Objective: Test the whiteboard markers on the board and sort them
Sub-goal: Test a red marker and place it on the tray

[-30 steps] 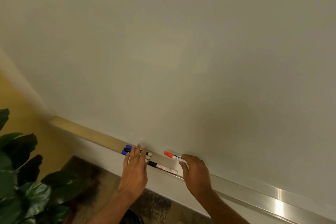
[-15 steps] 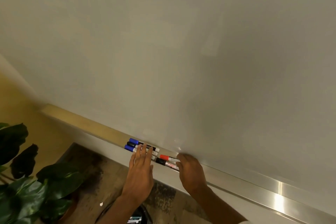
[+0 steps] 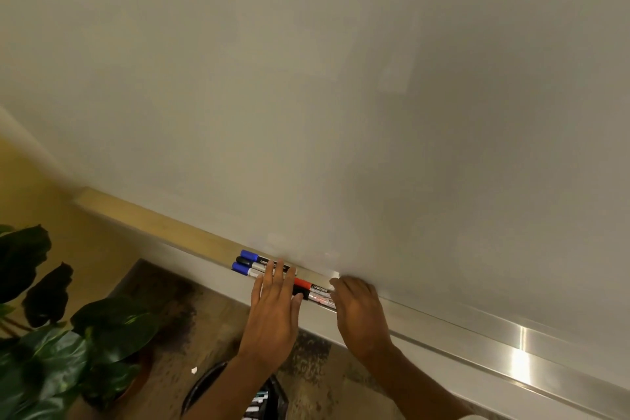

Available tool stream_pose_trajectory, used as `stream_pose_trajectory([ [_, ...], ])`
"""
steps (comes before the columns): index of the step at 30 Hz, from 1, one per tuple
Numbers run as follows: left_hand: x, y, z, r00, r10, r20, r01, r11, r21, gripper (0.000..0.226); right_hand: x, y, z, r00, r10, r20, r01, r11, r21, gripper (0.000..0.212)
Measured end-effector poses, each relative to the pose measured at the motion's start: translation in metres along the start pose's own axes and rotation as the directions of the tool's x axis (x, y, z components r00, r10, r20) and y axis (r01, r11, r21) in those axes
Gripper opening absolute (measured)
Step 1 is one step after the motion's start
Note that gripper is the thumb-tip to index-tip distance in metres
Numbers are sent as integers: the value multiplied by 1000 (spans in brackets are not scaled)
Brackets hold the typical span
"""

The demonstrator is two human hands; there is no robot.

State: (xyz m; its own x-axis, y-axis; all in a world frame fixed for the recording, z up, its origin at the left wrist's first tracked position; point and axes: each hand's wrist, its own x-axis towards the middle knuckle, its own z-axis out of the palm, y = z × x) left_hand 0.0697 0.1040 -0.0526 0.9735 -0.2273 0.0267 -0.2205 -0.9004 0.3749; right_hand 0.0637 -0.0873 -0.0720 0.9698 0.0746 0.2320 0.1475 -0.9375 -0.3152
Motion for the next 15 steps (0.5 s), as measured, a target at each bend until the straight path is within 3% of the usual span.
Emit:
stream_pose_trajectory([
  [1, -1, 6, -2, 1000, 1, -13, 0, 1000, 6, 78, -3, 1, -7, 999, -10, -40, 10, 1000, 4, 24],
  [6, -12, 43, -15, 999, 25, -40, -25, 1000, -1, 71, -26, 0, -56, 987, -6, -159, 16, 998, 62, 53],
  [10, -28, 81, -23, 995, 52, -90, -56, 997, -46, 75, -52, 11, -93, 983, -10, -181, 32, 992, 119, 40],
  [15, -53, 139, -33, 987, 56, -153, -67, 996, -66, 76, -85, 29, -149, 979, 13, -202, 10, 993, 117, 43],
])
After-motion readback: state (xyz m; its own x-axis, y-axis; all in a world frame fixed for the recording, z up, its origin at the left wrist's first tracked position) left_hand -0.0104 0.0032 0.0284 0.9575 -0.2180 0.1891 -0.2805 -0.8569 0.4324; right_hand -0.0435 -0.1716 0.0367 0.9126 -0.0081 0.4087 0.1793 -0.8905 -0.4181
